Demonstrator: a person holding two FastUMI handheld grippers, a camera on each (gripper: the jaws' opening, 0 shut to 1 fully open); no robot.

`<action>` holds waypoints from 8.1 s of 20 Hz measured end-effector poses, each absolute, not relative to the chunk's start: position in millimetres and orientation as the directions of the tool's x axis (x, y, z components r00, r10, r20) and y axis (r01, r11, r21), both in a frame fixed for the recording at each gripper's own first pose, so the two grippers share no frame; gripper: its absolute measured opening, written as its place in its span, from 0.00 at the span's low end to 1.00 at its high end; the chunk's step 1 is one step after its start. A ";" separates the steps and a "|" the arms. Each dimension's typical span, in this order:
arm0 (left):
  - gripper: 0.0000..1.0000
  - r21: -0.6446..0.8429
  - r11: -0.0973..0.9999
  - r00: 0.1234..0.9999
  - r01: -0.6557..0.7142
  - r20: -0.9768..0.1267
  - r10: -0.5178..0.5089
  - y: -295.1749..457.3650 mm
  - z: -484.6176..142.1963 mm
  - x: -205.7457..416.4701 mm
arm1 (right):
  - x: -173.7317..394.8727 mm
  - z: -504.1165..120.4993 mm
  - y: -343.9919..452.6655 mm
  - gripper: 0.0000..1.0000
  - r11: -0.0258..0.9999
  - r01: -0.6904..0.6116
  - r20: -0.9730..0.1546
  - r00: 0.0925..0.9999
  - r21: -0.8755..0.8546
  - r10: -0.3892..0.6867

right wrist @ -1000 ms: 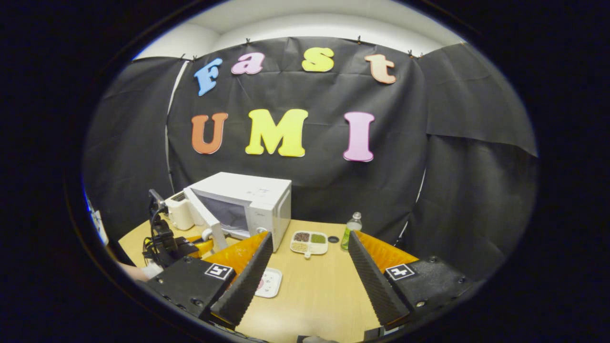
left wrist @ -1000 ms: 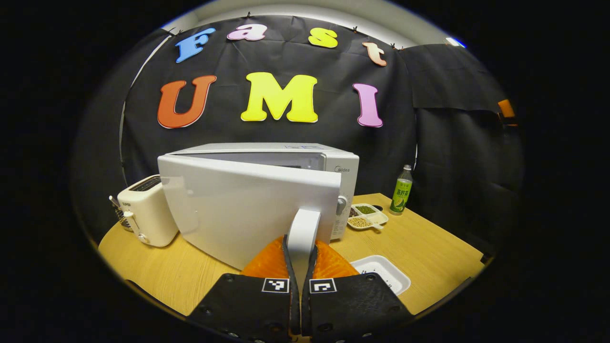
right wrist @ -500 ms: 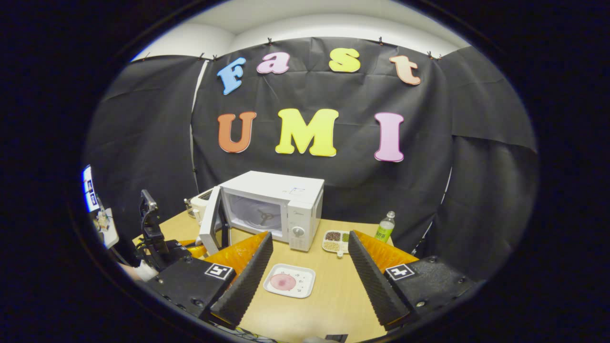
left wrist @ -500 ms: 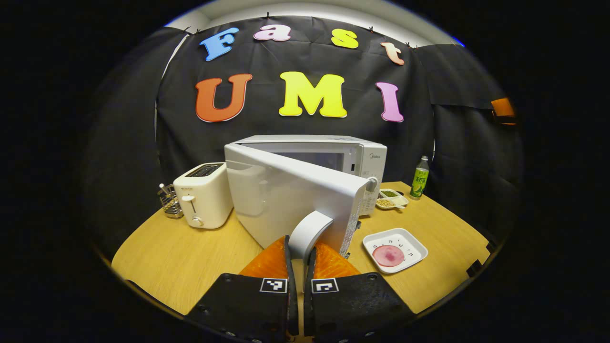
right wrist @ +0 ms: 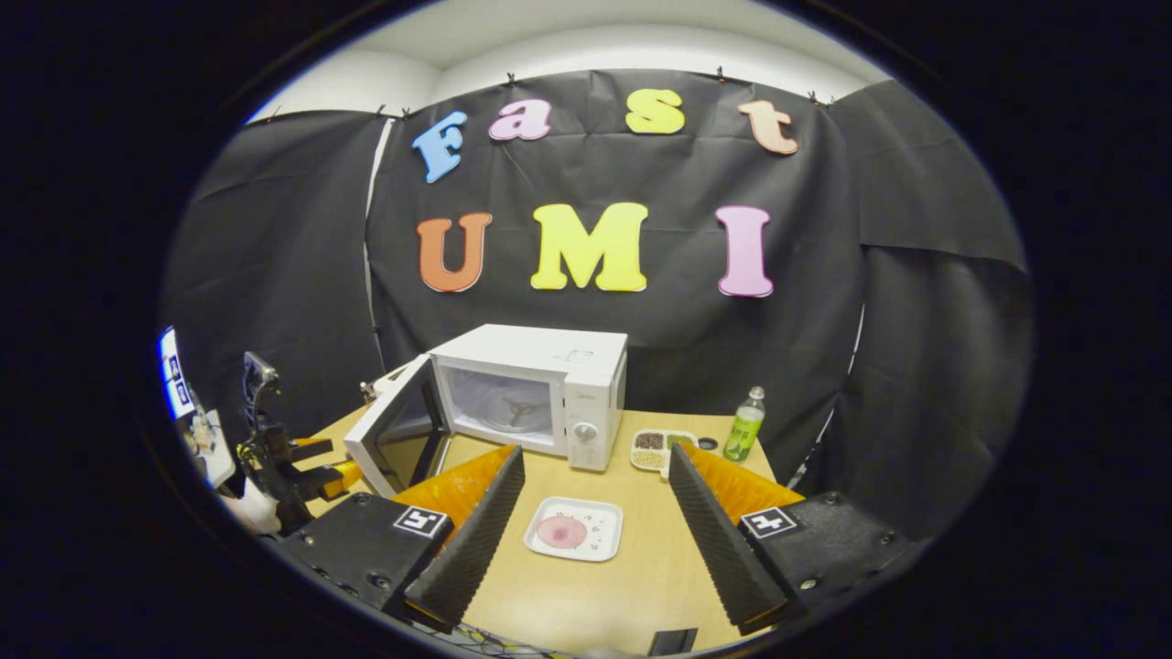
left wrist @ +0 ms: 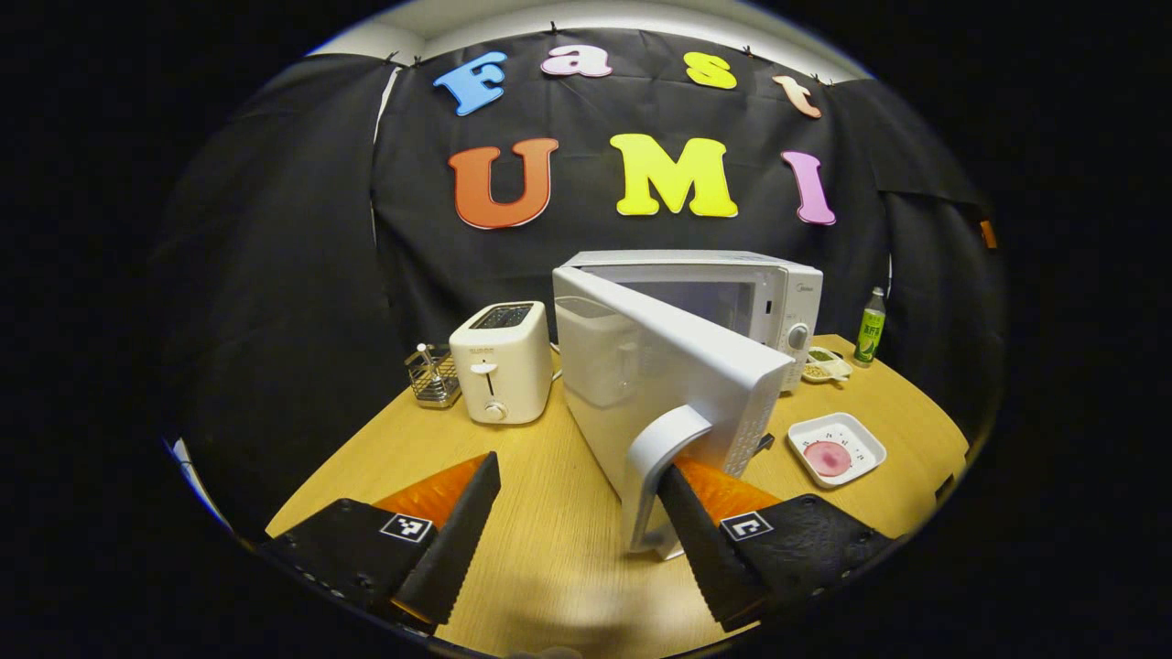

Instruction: Open the microwave oven with the left hand, put the food in, and close the microwave oven.

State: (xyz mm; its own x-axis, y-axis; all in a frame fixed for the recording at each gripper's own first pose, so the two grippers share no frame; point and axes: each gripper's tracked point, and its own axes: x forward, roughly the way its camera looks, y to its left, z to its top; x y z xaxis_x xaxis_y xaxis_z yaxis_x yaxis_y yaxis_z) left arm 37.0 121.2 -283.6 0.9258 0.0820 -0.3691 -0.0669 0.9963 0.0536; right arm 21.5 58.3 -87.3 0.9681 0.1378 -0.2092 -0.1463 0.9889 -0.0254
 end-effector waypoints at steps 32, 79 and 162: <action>0.97 0.095 0.983 0.949 -0.160 -0.259 0.179 47.3 -169.5 -12.3 | 185.4 -401.1 51.6 0.40 0.951 -0.134 -0.803 0.510 0.280 0.308; 0.97 0.135 0.991 0.947 -0.018 -0.315 0.060 110.4 -180.6 0.9 | 294.8 -295.3 294.1 0.04 0.456 0.206 -0.349 0.902 0.866 0.254; 0.00 0.000 0.999 0.933 0.053 -0.356 -0.049 162.8 -290.3 43.5 | 50.0 -124.2 56.2 0.92 0.994 0.022 -0.348 0.937 0.110 0.018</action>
State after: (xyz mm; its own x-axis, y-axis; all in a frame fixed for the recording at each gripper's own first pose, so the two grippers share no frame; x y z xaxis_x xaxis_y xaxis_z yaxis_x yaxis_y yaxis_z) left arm 43.5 162.8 -290.3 0.9333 -0.0494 -0.3557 0.0528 0.9986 -0.0001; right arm 50.0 56.2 -124.2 0.9372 0.0181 -0.3484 0.0215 0.9937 0.1096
